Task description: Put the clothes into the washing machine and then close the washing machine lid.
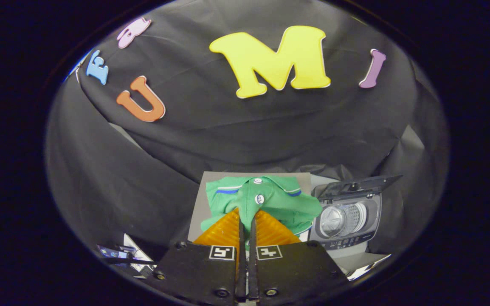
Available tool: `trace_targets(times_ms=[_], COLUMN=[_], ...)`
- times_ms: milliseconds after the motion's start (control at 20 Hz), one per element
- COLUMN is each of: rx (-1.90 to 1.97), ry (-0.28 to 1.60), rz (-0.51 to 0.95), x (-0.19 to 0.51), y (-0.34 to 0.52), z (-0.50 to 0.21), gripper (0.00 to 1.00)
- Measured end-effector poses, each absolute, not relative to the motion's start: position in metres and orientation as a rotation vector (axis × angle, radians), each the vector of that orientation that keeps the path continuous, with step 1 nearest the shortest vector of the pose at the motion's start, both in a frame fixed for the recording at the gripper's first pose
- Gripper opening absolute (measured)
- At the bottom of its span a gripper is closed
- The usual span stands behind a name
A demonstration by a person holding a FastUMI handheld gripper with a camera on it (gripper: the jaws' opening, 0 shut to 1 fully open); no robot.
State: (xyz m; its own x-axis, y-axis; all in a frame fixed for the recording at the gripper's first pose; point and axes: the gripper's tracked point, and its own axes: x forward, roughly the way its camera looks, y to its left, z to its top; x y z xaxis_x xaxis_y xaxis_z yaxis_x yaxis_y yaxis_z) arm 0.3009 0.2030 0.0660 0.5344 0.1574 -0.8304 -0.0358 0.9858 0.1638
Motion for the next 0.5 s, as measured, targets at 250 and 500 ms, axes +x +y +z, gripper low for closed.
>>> trace_targets(times_ms=[250,500], rx=[0.173,0.187], ry=[0.912,0.830], rz=[0.068,0.055], x=[0.288,0.271], y=[0.173,0.143], z=[0.114,0.150], gripper=[0.06,0.06])
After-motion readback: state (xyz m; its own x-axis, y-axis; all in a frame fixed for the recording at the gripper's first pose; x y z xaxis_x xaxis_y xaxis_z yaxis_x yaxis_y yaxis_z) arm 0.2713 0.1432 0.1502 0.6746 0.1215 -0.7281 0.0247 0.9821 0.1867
